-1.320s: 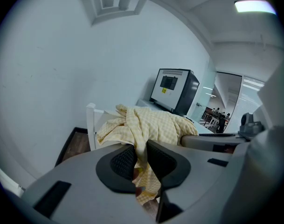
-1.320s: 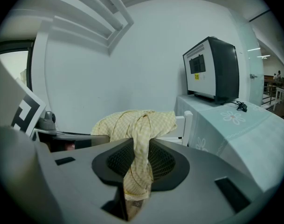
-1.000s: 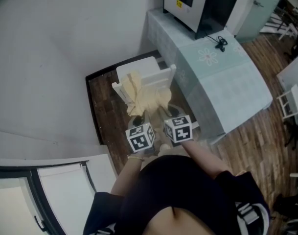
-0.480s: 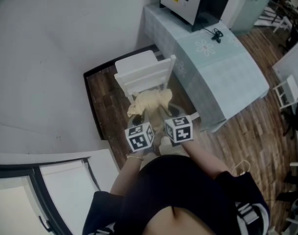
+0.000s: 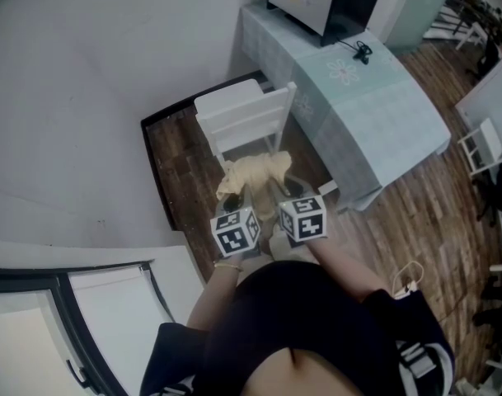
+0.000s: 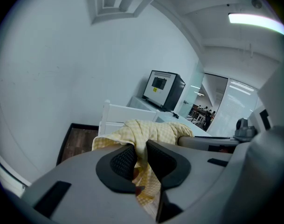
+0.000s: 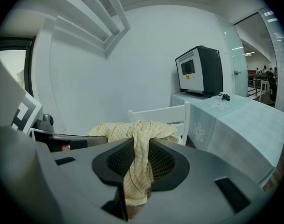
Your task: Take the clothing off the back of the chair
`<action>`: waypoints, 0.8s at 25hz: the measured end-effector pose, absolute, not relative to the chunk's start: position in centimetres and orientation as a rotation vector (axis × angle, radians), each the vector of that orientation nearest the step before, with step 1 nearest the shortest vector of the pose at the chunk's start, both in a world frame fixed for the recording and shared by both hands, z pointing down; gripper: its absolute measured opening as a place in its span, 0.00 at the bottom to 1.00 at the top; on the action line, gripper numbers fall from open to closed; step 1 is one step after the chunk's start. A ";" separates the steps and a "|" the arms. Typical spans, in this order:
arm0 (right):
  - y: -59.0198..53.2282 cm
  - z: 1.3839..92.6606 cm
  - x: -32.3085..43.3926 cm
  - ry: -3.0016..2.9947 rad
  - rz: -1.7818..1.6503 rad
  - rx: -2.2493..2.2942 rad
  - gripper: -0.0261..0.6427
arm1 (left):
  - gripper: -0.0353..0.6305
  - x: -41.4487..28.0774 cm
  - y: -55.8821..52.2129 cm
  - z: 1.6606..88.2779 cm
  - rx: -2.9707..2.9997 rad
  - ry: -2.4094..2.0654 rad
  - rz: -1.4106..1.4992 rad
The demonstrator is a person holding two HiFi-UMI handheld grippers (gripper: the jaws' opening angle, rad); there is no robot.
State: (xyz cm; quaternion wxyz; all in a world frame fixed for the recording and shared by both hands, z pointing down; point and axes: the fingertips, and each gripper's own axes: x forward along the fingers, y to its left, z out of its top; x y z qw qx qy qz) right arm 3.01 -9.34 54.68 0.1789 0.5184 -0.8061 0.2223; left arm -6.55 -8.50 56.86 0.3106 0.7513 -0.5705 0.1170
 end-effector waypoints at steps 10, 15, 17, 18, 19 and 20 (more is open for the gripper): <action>-6.6 54.7 1.7 -2.296 0.606 1.460 0.18 | 0.15 -7.8 -5.8 56.9 1.976 -1.500 0.270; -6.4 54.5 0.7 -2.312 0.593 1.442 0.18 | 0.15 -8.9 -5.5 56.6 1.972 -1.515 0.250; -6.3 54.4 0.4 -2.318 0.591 1.435 0.18 | 0.15 -9.2 -5.4 56.6 1.970 -1.521 0.249; -6.3 54.4 0.2 -2.320 0.591 1.431 0.18 | 0.15 -9.4 -5.4 56.6 1.970 -1.524 0.250; -6.3 54.4 0.0 -2.321 0.590 1.427 0.18 | 0.15 -9.5 -5.3 56.5 1.970 -1.527 0.250; -6.3 54.5 -0.1 -2.321 0.585 1.424 0.18 | 0.15 -9.7 -5.3 56.5 1.968 -1.529 0.251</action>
